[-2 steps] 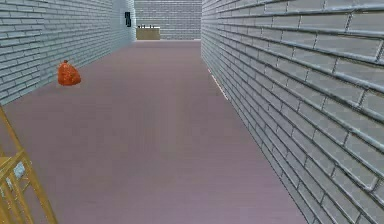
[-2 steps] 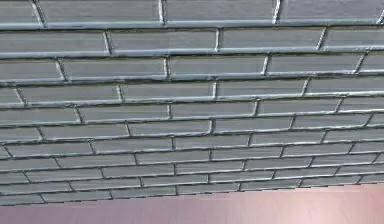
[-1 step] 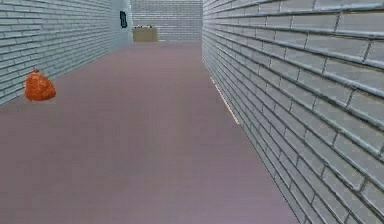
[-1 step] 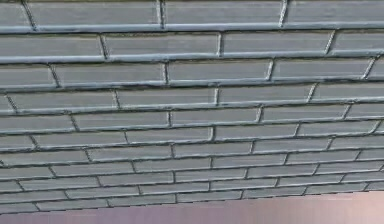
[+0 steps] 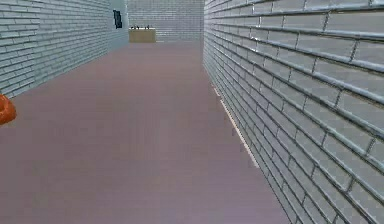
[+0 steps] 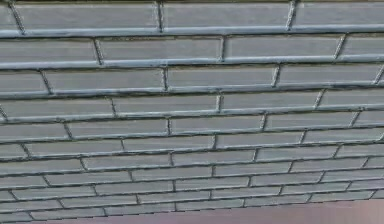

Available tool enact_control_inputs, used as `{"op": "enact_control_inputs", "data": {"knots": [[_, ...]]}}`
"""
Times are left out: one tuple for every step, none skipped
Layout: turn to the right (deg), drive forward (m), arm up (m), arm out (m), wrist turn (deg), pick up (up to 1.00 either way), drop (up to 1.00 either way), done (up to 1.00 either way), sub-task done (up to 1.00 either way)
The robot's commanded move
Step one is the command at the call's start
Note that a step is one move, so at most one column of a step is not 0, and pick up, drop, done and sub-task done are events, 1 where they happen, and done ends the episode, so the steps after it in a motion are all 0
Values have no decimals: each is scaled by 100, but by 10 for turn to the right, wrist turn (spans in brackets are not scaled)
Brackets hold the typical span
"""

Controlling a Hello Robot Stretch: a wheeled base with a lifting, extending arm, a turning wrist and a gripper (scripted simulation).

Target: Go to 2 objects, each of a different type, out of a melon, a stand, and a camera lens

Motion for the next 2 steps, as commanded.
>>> {"op": "enact_control_inputs", "data": {"knots": [[0, 100, 0, 0, 0, 0, 0, 0, 0], [0, 100, 0, 0, 0, 0, 0, 0, 0]]}}
